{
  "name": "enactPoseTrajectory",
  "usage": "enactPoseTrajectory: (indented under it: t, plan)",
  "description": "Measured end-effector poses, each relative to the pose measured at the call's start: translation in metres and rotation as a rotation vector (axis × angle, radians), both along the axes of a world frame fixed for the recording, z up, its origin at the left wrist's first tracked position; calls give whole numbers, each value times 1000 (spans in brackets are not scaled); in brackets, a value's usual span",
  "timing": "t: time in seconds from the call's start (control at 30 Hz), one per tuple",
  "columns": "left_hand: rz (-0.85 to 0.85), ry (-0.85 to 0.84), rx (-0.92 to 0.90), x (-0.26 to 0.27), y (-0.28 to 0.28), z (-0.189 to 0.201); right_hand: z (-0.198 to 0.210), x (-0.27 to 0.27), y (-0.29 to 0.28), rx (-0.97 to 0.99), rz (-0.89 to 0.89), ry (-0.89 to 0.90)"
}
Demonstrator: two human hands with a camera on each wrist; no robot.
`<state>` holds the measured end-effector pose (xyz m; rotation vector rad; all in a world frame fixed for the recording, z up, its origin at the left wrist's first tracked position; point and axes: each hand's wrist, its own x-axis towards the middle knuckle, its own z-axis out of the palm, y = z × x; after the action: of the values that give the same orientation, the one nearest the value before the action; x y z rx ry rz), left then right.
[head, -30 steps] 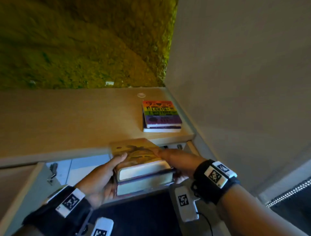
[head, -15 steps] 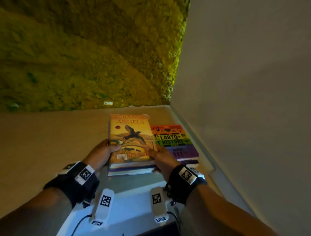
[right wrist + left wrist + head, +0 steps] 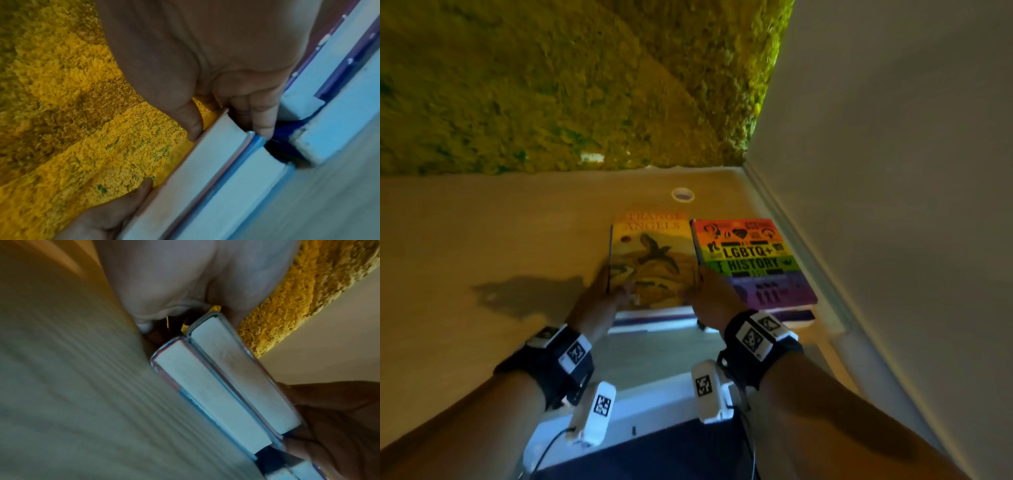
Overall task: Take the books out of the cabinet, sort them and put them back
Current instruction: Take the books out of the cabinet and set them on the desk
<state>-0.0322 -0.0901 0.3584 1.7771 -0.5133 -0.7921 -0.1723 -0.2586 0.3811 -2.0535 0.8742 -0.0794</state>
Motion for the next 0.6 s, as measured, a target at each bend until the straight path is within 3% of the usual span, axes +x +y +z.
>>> enactPoseTrajectory:
  t: [0.2,0.3,0.4,0.5,0.6]
  plan:
    - [106,-116,27,-50,25,12,4,-51,33,-82,24,-158]
    - [180,-142,-169,-90,49,-6,-13,-102,47,7,-51,-270]
    - [268,-401,-241,-143,74,-35,-50,-151,58,45,-51,-299]
    - [148,-638,-112,-191,78,-84,-104,-182,60,250,-51,-279]
    - [-37,-554,53,-192,57,-143,-160,-182,48,467,-75,-230]
